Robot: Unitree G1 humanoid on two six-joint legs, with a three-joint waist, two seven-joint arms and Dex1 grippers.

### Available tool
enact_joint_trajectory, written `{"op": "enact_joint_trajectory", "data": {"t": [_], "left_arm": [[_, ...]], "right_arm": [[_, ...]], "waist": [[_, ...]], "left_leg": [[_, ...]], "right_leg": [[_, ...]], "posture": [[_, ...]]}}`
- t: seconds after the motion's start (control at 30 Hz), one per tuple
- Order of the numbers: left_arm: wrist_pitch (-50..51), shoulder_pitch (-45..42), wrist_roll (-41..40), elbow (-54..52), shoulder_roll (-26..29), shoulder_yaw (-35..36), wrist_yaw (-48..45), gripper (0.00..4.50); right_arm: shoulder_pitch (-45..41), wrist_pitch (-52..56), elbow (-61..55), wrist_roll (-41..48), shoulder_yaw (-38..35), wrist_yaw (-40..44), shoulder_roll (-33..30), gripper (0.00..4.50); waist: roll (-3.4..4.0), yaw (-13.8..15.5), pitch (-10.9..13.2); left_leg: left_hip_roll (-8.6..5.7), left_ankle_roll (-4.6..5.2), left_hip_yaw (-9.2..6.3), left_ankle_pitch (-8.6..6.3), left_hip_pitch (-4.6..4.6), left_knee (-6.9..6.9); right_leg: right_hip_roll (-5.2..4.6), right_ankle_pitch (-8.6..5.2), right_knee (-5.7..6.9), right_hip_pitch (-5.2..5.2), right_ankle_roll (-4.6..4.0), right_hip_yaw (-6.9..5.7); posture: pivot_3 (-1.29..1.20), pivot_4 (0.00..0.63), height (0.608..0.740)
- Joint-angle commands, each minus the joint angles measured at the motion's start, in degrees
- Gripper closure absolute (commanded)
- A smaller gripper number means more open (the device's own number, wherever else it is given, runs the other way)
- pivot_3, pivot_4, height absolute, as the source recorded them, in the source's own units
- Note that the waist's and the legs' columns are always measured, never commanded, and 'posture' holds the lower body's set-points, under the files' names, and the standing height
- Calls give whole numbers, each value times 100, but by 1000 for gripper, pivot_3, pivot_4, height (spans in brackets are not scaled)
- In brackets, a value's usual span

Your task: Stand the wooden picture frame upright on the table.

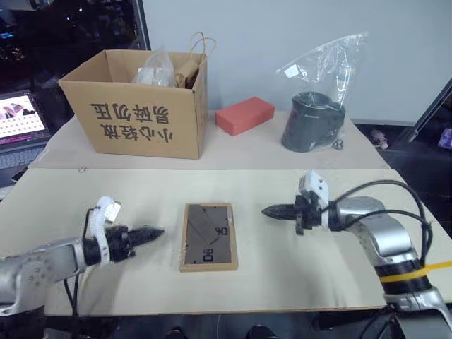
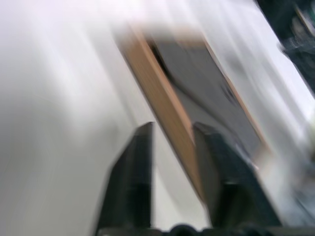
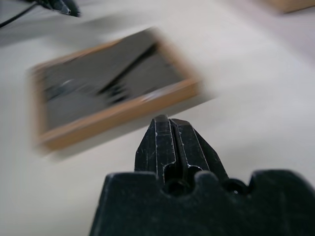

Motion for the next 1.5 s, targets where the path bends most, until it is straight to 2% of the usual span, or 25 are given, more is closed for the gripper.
{"op": "enact_joint_trajectory", "data": {"t": [0.03, 0.07, 0.1, 0.2, 0.4, 0.7, 0.83, 0.97, 1.07, 1.3, 1.5], "left_arm": [[898, -437, -872, 738, -50, 187, 324, 1483], [935, -426, -1311, 1035, 61, -147, 394, 1346], [939, -392, -1636, 1183, 107, -393, 537, 826], [939, -395, -2050, 1305, -184, -795, 1233, 73], [939, -680, -2428, 1465, -941, -945, 2494, 73], [747, -975, -2845, 1936, -1892, -762, 3703, 73], [560, -916, -3301, 1979, -1996, -757, 4129, 73], [369, -799, -3735, 1940, -1846, -864, 4403, 73], [191, -745, -4013, 2063, -1597, -879, 4530, 876], [-403, -716, -4748, 2188, -1353, -1171, 4829, 3285], [-898, -657, -5595, 1978, -1091, -1496, 4970, 3319]], "right_arm": [[224, -51, -572, 168, 169, 250, -124, 4500], [333, -141, -585, 182, 197, 265, -94, 4500], [419, -246, -583, 175, 214, 273, -56, 4500], [624, -530, -442, 81, 272, 187, 101, 4500], [897, -1065, -202, -529, 695, -274, 378, 4500], [549, -1423, 243, -1073, 1114, -685, 939, 4500], [493, -1324, 178, -1096, 1150, -728, 1000, 4500], [503, -1271, 131, -1075, 1153, -748, 974, 4500], [486, -1214, 108, -1065, 1134, -724, 908, 4500], [381, -1156, 170, -1058, 1071, -706, 787, 4500], [342, -936, -36, -770, 634, -600, 406, 4500]], "waist": [[0, 6, 0], [-2, 9, 0], [-2, 8, 0], [-2, 10, -1], [-3, 68, -5], [2, 200, -19], [0, 233, -21], [0, 261, -21], [0, 250, -21], [0, 236, -21], [-1, 260, -20]], "left_leg": [[0, 0, -1, 0, 2, 0], [0, 0, -2, 0, 4, 2], [0, 0, -8, 1, 3, 9], [0, 0, -7, 0, 2, 10], [-1, 0, -8, 0, 3, 8], [-9, -2, -9, 1, 8, 13], [-10, -3, -10, 2, 7, 12], [-10, -3, -10, 2, 7, 12], [-10, -3, -10, 2, 7, 11], [-10, -3, -9, 2, 6, 5], [-10, -4, -9, 2, 2, 5]], "right_leg": [[0, -1, 2, 0, -1, -2], [0, -2, 3, 0, -1, -4], [0, -3, 2, 1, -2, -10], [-1, -3, -1, 4, -2, -9], [-1, -1, 0, 7, -6, -9], [-5, 6, -2, 15, -12, -8], [-5, 13, -2, 18, -22, -8], [-5, 14, -2, 17, -24, -8], [-5, 14, -2, 14, -24, -8], [-5, 13, -3, 9, -25, -8], [-6, 13, -4, 6, -25, -7]], "posture": [[0, 150, 738], [0, 150, 738], [0, 150, 738], [0, 150, 738], [0, 150, 738], [0, 150, 738], [0, 150, 738], [0, 150, 738], [0, 150, 738], [0, 150, 738], [0, 150, 738]]}}
